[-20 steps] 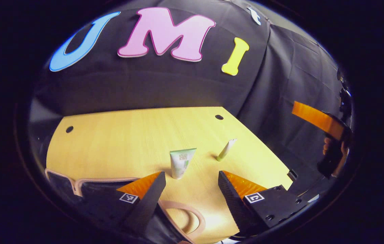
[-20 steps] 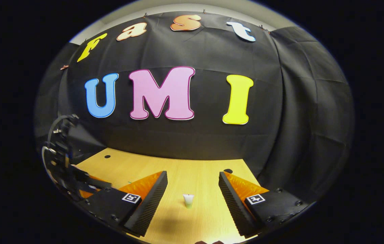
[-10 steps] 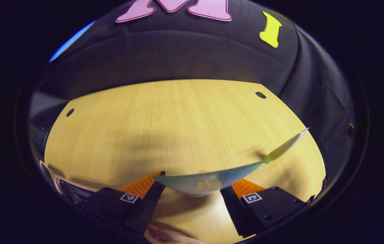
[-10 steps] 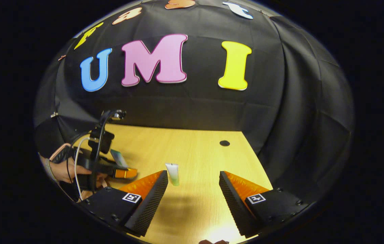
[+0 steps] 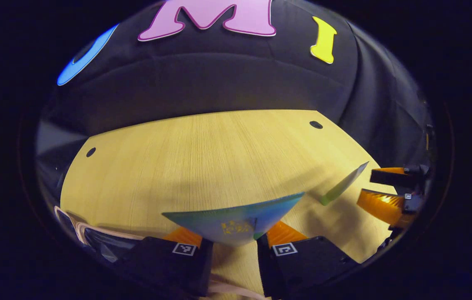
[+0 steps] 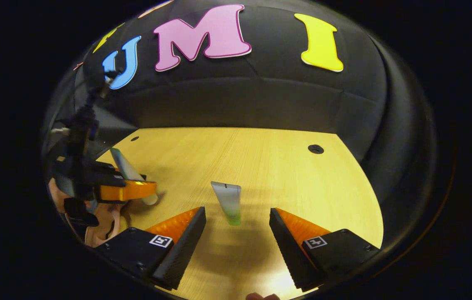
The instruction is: First open the suitcase, pack the skin care products into it, and then close the suitcase.
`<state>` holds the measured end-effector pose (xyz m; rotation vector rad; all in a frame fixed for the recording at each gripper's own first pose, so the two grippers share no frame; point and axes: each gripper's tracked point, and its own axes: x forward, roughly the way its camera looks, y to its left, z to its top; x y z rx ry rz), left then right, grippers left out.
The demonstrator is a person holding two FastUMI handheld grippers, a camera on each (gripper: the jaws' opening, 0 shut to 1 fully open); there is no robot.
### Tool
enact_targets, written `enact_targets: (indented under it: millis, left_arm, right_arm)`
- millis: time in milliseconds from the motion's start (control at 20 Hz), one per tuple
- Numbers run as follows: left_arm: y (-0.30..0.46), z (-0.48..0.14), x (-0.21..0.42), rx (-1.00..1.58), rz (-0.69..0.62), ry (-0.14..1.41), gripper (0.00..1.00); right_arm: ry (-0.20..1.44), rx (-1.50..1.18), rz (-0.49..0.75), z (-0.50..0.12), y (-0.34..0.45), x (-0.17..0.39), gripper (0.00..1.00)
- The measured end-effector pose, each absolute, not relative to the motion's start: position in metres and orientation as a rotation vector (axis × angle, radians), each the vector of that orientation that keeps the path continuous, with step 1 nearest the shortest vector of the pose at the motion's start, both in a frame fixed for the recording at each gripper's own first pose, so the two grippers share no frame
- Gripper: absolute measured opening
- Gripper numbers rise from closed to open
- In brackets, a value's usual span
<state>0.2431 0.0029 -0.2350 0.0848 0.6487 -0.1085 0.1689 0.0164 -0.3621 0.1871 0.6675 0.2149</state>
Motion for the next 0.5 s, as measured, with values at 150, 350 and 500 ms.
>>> enact_targets:
  millis: [150, 350, 500]
  left_arm:
    - [-0.005, -0.202, 0.224, 0.046, -0.138, 0.605, 0.51]
    - [-0.009, -0.16, 0.19, 0.001, -0.161, 0.557, 0.51]
    - [0.005, -0.136, 0.161, 0.002, -0.152, 0.543, 0.51]
  right_arm:
    - [0.674, 0.198, 0.213, -0.379, 0.028, 0.187, 0.98]
    - [0.695, 0.191, 0.196, -0.403, 0.037, 0.213, 0.98]
    - [0.706, 0.136, 0.169, -0.404, 0.032, 0.218, 0.59]
